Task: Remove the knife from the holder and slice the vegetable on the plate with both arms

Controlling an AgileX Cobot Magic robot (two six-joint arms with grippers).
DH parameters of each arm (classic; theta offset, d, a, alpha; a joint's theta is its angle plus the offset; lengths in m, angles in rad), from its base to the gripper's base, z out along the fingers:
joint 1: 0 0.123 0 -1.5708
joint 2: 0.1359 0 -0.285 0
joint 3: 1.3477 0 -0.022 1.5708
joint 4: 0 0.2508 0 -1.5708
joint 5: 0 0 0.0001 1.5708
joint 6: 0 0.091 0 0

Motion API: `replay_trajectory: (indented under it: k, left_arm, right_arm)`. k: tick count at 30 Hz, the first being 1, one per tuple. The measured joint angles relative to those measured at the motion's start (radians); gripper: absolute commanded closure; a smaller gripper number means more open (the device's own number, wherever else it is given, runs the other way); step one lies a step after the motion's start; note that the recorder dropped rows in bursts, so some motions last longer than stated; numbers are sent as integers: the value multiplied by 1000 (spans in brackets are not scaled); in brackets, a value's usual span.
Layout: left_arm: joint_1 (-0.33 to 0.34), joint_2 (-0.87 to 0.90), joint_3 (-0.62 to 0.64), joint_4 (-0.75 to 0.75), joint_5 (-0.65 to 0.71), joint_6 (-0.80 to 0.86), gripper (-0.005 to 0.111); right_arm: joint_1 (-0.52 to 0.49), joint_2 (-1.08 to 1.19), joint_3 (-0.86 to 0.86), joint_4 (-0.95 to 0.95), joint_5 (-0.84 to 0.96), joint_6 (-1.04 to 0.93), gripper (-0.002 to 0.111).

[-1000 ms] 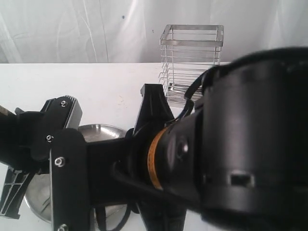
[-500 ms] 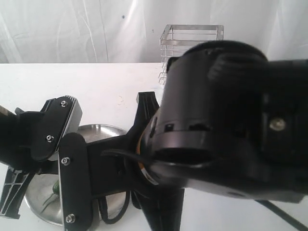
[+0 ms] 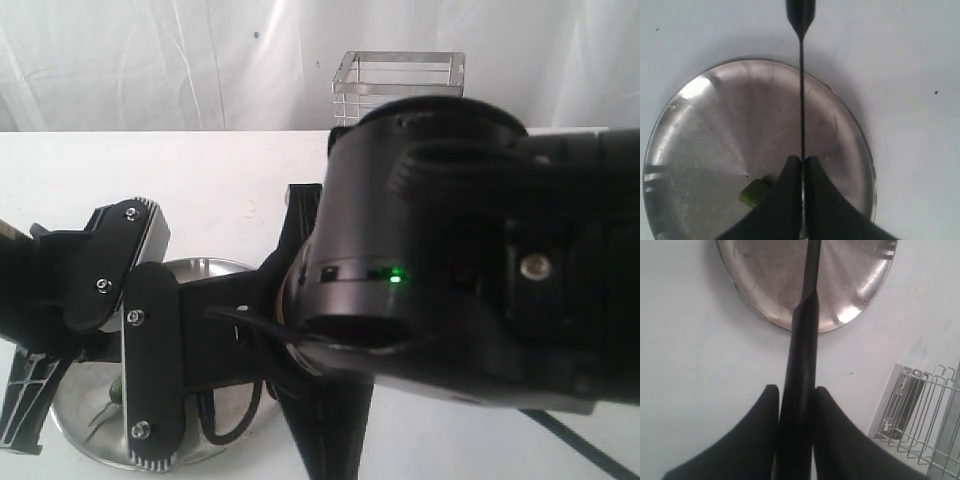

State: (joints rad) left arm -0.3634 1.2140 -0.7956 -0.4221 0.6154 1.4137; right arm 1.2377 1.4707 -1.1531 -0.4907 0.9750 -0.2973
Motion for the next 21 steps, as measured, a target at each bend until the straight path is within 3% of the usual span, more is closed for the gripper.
replay_trajectory:
  k: [6,15,21]
  left_arm:
    - [0,-13,0,4,-26,-16,105]
    - [0,-141,0,28,-111,-141,72]
    - [0,-209,0,83,-122,-263,65]
  right_arm:
    - [0,0,0,-5,-7,158,108]
    - [0,0,13,-20,28,482,108]
    - [0,0,60,-18,53,650,108]
